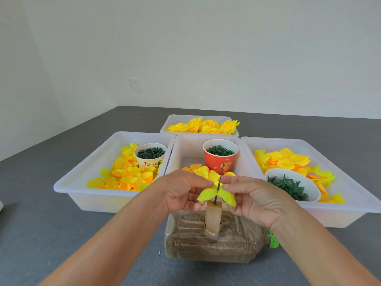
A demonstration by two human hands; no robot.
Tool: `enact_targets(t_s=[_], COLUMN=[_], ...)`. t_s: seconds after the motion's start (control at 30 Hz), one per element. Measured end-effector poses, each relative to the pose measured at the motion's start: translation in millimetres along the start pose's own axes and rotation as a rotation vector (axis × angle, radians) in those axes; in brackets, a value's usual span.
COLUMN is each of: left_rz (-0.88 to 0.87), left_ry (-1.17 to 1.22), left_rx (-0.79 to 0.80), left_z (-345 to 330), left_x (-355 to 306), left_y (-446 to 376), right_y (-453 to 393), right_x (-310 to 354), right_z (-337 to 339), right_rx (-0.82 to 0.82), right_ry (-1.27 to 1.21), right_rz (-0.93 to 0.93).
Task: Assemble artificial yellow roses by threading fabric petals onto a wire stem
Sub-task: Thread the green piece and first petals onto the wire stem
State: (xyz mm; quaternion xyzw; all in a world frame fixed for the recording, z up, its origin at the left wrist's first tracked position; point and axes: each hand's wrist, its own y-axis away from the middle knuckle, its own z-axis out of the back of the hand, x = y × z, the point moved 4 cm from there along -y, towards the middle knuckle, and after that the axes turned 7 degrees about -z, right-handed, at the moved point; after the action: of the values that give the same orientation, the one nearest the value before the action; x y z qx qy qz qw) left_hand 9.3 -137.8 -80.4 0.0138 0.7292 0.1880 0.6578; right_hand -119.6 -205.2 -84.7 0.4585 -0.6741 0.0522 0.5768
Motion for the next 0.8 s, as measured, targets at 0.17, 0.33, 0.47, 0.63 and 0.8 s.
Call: enact_targets(t_s=[0.17, 0.33, 0.47, 0.63, 0.8], left_rz=[0.025, 0.046, 0.042, -0.003, -0.025], left_ry=[0.026, 0.033, 0.001, -0.061, -0.068], left_rx=[-0.018, -0.014, 0.01, 0.055, 0.049], left_z=[0.0, 0.1, -0.7, -3.5, -2.1], left_x=[-2.0, -0.5, -0.2, -1.7, -0.2], left_y=[-1.4, -2.5, -1.5, 1.1, 3.5], right_y=[0.3, 0.1, -0.3, -0.6, 3.5], right_x=[0.7, 0.6, -0.4, -1.8, -1.5], right_z=[-2.7, -3.7, -2.5, -2.7, -4.0], right_rx=[-0.013, -0.02, -0.015, 0.0, -0.017], right_ry=[-0.153, -0.148, -0.06, 0.088, 0.184], right_rz=[-0.063, -0.081, -0.072, -0.006, 0.085])
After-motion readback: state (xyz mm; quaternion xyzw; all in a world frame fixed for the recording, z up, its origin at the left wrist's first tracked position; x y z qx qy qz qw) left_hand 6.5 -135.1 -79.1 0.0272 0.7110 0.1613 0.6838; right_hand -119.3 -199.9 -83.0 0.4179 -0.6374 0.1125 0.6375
